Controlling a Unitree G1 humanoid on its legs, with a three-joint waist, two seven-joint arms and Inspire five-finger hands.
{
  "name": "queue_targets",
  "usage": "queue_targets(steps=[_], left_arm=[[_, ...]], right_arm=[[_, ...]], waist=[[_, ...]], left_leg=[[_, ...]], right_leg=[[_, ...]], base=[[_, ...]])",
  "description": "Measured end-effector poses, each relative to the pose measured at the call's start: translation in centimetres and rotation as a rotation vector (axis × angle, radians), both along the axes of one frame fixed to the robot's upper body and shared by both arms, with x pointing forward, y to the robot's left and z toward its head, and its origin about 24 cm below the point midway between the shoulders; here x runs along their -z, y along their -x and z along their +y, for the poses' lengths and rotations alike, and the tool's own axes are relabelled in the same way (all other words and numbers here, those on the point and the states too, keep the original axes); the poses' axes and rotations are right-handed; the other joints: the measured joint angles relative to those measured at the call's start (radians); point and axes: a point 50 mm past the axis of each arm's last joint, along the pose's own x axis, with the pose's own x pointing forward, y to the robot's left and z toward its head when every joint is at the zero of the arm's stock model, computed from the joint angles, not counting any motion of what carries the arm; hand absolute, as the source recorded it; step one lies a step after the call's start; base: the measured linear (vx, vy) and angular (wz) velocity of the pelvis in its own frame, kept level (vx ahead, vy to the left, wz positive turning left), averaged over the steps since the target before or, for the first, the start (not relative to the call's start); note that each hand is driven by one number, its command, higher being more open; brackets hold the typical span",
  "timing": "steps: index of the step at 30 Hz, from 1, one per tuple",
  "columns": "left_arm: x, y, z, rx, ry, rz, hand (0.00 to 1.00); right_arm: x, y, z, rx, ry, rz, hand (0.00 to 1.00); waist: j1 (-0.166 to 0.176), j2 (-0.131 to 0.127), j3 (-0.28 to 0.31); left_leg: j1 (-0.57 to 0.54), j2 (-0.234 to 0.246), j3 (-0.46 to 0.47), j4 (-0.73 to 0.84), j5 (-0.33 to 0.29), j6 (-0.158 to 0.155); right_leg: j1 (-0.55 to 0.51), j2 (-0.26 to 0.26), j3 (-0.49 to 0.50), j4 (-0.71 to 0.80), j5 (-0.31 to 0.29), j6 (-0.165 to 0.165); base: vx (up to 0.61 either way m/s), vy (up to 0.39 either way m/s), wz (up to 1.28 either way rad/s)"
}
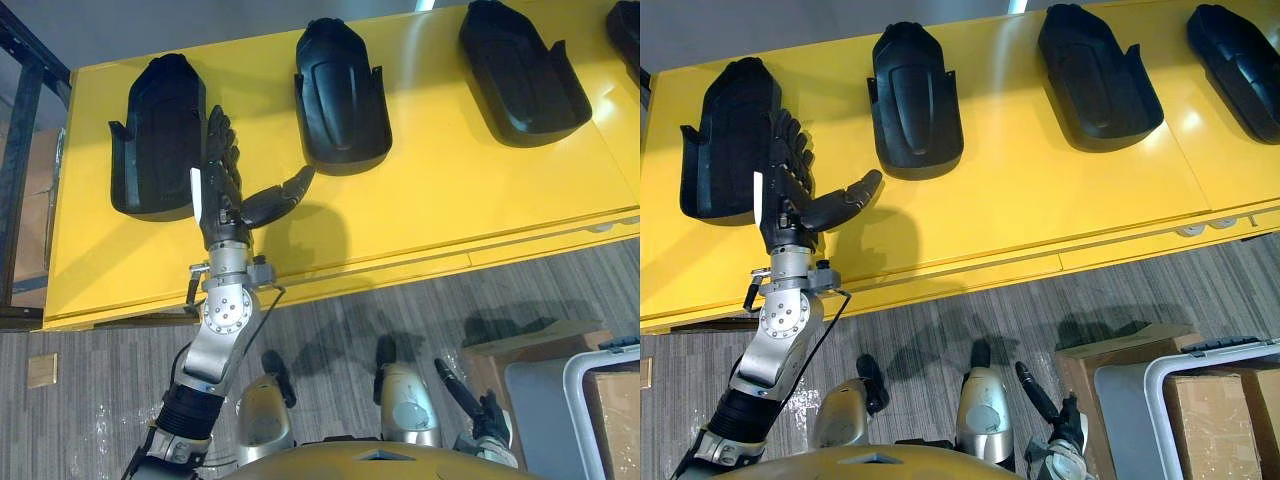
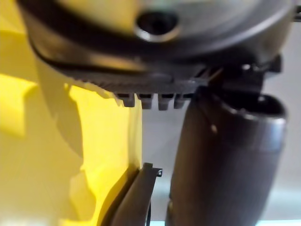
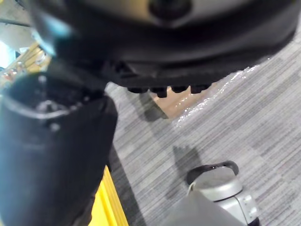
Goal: Walk over and take three plastic housings, then place them on the shelf
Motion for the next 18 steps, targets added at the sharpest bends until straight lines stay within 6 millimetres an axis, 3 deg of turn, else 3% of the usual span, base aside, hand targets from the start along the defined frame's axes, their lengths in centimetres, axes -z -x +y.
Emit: queue_targets(steps=[6,7,12,15,18], left_arm=[[-1.1,0.5,-0.6,0.076,-0.003,-0.100,1.00],[-1.4,0.6,-0.7,0.084,-0.002,-0.115,0.00],[-2.9,2.1,-1.1,0.151,0.010,-0.193,0.00],[-1.4,3.6,-0.8,0.190,0.073,-0.124,0.00],[0.2,4.5,-0.4,0.175,0.105,-0.049,0.00]], right_arm=[[0.2,0.5,-0.1,0.037,-0.012,0.007,1.00],[0.2,0.5,-0.1,0.037,-0.012,0.010,1.00],[0.5,1.0,0.3,0.040,-0.025,0.029,1.00],[0.8,1.5,0.5,0.042,-0.038,0.059,1.00],[0.9,1.8,0.6,0.025,-0.035,0.078,1.00]], waist=[[0.004,0.000,-0.009],[0.004,0.001,-0.011],[0.006,0.010,-0.050],[0.015,0.028,-0.118],[0.038,0.036,-0.137]], left_leg=[[0.055,-0.003,0.003,-0.036,0.006,-0.007],[0.060,-0.003,0.002,-0.040,0.007,-0.007],[0.095,-0.013,-0.009,-0.094,0.031,-0.010],[0.106,-0.016,-0.023,-0.123,0.039,-0.016],[0.127,-0.019,-0.037,-0.139,0.046,-0.019]], right_leg=[[0.048,0.006,-0.001,-0.018,0.000,-0.001],[0.052,0.007,-0.002,-0.020,-0.001,-0.001],[0.093,0.008,-0.025,-0.053,0.000,-0.001],[0.117,0.012,-0.046,-0.075,0.000,-0.001],[0.149,0.013,-0.064,-0.092,0.000,-0.001]], base=[[0.03,-0.011,0.00],[0.00,0.000,0.00],[0.03,-0.015,0.10],[0.06,-0.010,0.16],[0.01,-0.003,0.16]])
